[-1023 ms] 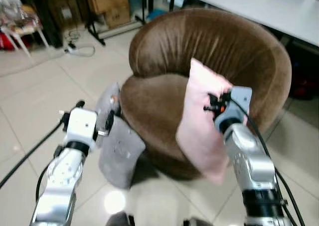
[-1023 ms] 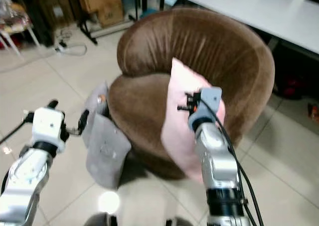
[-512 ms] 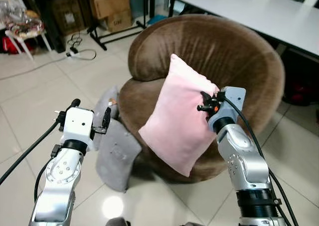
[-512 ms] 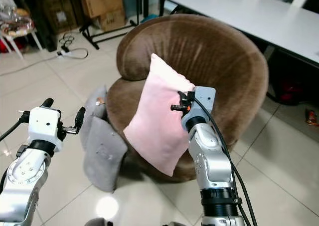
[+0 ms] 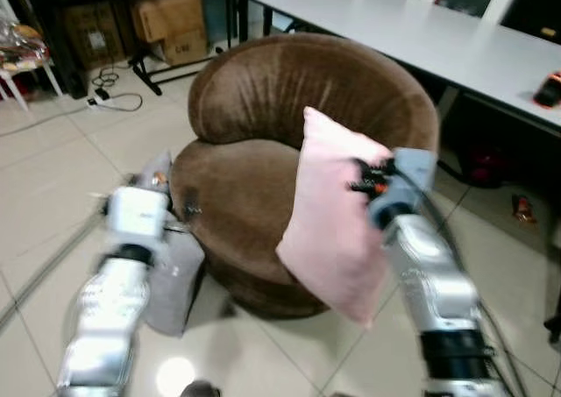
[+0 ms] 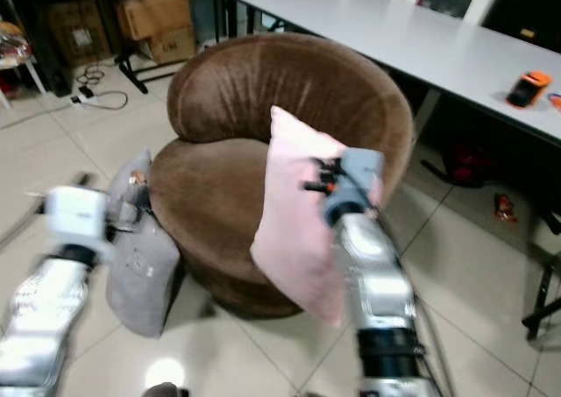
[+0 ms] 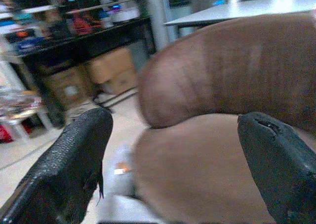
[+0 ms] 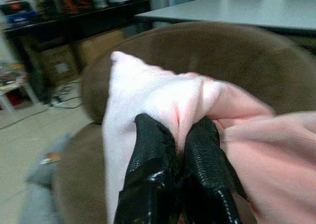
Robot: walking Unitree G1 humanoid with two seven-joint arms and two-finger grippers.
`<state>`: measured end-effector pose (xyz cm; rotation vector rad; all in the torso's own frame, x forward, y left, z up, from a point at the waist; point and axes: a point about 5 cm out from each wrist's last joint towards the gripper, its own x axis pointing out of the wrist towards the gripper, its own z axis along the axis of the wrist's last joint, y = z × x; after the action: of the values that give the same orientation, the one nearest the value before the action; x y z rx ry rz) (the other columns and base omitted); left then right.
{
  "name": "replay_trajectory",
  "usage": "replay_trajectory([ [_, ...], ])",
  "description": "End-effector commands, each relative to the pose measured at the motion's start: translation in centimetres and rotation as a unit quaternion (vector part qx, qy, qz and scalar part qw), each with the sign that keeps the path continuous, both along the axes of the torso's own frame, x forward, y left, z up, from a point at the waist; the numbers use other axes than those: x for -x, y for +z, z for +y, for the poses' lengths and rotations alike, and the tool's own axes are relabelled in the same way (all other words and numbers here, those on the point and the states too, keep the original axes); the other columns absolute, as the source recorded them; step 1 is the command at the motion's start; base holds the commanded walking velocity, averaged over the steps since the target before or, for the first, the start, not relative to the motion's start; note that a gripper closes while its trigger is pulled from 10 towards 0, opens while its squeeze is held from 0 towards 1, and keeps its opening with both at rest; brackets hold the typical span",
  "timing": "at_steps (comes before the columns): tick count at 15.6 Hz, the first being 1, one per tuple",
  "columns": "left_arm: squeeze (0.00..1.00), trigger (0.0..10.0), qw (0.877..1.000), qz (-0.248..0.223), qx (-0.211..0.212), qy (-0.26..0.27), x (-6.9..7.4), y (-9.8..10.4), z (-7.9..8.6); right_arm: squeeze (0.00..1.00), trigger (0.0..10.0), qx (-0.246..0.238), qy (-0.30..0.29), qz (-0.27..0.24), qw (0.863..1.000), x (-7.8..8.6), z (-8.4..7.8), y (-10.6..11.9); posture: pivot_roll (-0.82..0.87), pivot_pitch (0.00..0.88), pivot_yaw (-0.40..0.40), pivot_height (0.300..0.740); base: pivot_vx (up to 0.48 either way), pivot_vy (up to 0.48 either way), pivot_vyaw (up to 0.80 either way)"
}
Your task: Move the pillow to the sofa from floor
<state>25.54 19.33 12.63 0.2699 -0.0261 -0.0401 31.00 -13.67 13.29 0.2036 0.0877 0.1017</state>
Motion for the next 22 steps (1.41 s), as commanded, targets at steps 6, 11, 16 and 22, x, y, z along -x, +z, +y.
replay_trajectory([
  [6,0.0,10.0,1.0,-0.009,0.008,0.006,0.1,0.7,1.0,0.0,10.0,0.014,0.024,-0.04,0.999,-0.5,1.3,1.8,0.08,0.0,-0.053,0.74,0.159,0.0,0.26],
  [11,0.0,10.0,1.0,-0.008,0.01,0.002,0.2,0.6,0.9,0.0,10.0,0.012,0.028,-0.041,0.999,-0.6,1.6,2.0,0.08,0.0,-0.056,0.74,0.329,0.0,0.16],
  [16,0.0,10.0,1.0,-0.009,0.012,0.001,0.3,0.7,0.9,0.0,10.0,0.013,0.035,-0.043,0.998,-0.7,1.9,2.1,0.08,0.0,-0.062,0.74,0.329,0.0,0.0],
  [22,0.0,10.0,1.0,-0.01,0.015,-0.003,0.4,0.7,1.0,0.0,10.0,0.011,0.045,-0.047,0.998,-0.8,2.3,2.3,0.08,0.0,-0.064,0.74,0.35,0.0,0.0],
])
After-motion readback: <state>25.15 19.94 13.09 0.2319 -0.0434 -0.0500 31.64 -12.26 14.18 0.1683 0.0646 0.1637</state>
